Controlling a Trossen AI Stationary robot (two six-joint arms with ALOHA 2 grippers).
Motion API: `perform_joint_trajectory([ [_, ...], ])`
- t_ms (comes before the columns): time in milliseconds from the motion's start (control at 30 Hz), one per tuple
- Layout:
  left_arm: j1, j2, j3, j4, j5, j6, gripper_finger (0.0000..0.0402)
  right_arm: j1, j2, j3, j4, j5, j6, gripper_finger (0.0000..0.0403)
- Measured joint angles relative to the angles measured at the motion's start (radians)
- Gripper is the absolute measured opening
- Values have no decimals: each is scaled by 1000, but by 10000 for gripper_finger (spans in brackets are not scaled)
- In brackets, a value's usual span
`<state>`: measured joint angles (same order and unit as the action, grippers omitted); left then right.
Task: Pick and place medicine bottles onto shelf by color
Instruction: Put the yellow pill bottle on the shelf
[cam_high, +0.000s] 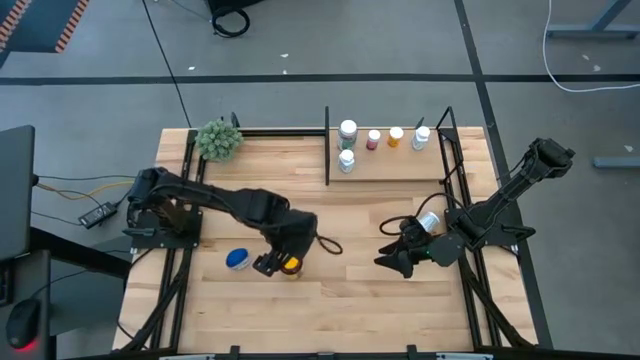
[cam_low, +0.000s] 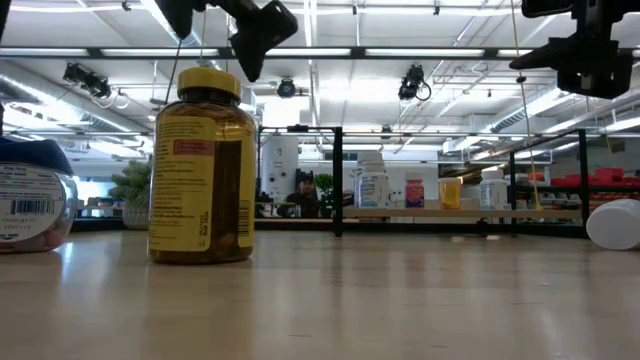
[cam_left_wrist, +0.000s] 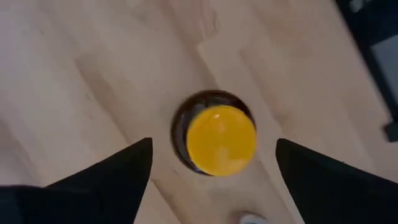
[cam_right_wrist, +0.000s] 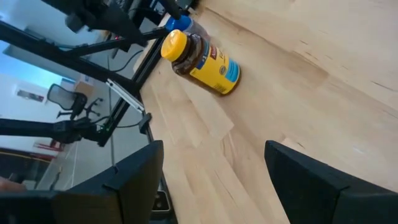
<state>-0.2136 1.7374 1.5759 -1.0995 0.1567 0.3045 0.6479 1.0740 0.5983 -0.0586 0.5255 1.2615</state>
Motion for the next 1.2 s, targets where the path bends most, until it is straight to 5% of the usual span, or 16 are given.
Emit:
perform_joint_trajectory([
  [267,-39,5,-114,15,-32,46,337,0,0,0,2,-23,-2,286],
  [733,-48,5,-123,97,-52,13,330,3,0,0,5,-41,-2,286],
  [1200,-48,4,-123,109,-56,7,214,3,0,0,5,-40,12,286],
])
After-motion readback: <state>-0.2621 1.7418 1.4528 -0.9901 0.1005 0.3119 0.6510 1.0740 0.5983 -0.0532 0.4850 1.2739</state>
